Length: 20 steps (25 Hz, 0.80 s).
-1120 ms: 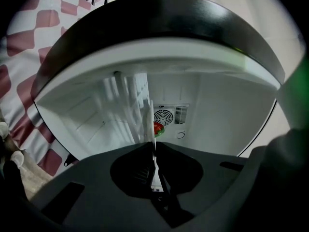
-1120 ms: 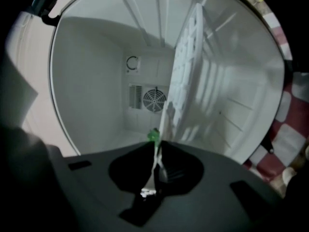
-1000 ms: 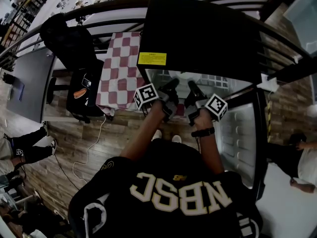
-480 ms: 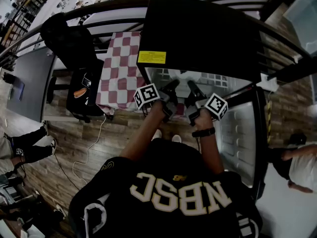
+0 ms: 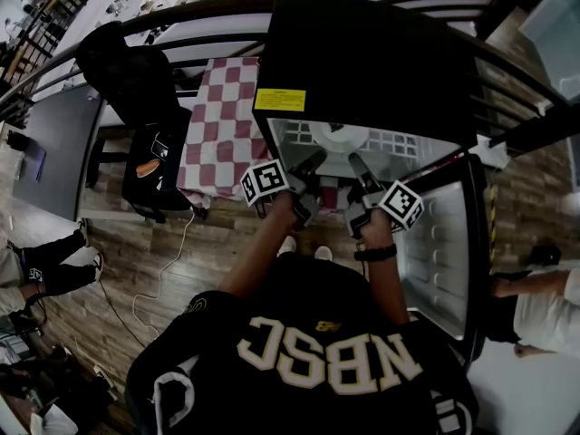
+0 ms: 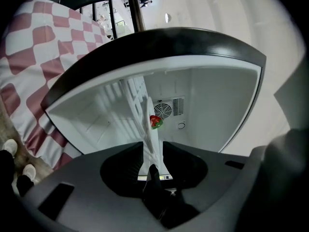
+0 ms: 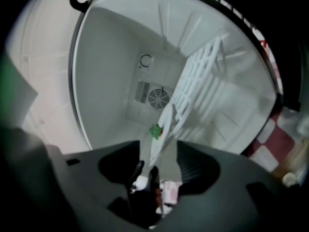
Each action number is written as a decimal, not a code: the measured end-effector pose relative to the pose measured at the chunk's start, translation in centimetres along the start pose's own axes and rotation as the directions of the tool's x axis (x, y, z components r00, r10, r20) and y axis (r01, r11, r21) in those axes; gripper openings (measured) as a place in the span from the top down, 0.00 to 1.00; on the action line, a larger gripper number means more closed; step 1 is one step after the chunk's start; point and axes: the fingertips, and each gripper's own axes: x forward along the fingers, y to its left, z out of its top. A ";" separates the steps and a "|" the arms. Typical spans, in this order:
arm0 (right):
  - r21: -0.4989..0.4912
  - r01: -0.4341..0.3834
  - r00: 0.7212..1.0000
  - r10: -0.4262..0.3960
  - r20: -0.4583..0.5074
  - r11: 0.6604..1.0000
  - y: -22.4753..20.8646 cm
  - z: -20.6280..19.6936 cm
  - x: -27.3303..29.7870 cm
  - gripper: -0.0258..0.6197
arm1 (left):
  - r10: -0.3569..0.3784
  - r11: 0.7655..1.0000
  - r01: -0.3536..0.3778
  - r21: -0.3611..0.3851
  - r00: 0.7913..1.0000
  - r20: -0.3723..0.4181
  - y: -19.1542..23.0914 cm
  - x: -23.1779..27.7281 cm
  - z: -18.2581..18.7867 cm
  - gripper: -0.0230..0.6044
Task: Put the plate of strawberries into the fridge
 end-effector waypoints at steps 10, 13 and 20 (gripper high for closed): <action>-0.662 0.093 0.992 -0.012 0.126 0.744 8.0 1.5 -2.7 0.74 | -0.079 0.906 0.090 0.414 0.996 -0.044 -7.0 -2.3 -1.8 0.81; -0.728 0.110 0.987 0.010 0.158 0.677 9.5 1.5 -3.4 0.83 | -0.067 0.829 0.055 0.556 0.998 0.001 -8.7 -3.0 -1.5 0.88; -0.851 0.152 0.982 0.024 0.190 0.503 12.2 0.7 -4.2 0.92 | -0.081 0.547 -0.068 0.834 0.988 0.133 -12.5 -4.8 -0.3 0.94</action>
